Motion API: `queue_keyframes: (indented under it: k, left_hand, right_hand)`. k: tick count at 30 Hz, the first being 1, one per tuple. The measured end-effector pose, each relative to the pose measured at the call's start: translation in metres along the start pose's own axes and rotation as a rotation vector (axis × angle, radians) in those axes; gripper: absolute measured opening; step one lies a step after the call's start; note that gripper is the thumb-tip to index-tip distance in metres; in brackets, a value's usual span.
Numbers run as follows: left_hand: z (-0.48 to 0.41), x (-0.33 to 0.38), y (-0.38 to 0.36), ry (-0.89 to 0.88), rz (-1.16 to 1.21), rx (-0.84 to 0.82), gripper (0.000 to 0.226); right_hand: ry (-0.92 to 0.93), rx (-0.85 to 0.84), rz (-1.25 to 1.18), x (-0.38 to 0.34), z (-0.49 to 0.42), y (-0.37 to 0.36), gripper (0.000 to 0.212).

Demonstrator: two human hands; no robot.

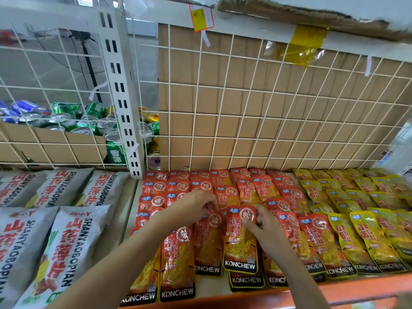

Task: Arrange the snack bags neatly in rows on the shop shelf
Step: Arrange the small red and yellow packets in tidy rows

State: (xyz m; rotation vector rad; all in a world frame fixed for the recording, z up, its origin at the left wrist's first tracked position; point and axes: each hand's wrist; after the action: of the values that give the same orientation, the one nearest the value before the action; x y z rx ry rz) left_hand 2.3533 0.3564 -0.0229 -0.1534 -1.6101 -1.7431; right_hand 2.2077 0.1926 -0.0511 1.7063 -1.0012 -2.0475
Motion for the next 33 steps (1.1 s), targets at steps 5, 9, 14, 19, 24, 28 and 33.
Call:
queue_keyframes:
  k: [5,9,14,19,24,28,33]
  left_hand:
    - [-0.005,-0.009,0.009,0.022,0.004,0.072,0.022]
    - [-0.004,-0.017,0.012,-0.008,0.031,0.132,0.019]
    - [0.003,-0.031,0.021,0.027,0.044,0.21,0.017]
    - [0.004,-0.036,0.024,0.094,0.024,0.077,0.019]
    - [0.0,-0.032,0.019,0.069,-0.017,0.023,0.019]
    - [-0.001,-0.033,0.016,0.051,0.023,0.083,0.01]
    - [0.003,-0.037,0.014,0.062,0.028,0.102,0.01]
  right_hand:
    - [0.005,-0.012,-0.03,-0.002,0.001,0.001,0.03]
    - [0.017,-0.013,-0.044,-0.004,0.001,0.002,0.027]
    - [-0.009,-0.026,-0.044,-0.003,0.001,0.004,0.034]
    - [-0.014,-0.026,0.011,-0.007,0.003,0.002,0.038]
    - [-0.014,-0.03,0.028,-0.01,0.003,0.002,0.042]
    - [0.027,-0.01,-0.003,-0.012,0.005,0.003,0.035]
    - [0.028,-0.016,-0.017,-0.012,0.005,0.002,0.034]
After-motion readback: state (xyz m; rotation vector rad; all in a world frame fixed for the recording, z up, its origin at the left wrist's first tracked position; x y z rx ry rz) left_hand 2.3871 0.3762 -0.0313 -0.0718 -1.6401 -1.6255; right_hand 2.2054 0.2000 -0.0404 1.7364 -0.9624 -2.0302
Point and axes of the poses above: each hand's wrist, its own z-axis away from the middle knuckle, its own y-axis out of the back of the hand, x = y × z, and after that the axes turned 11 degrees about -x, right-handed
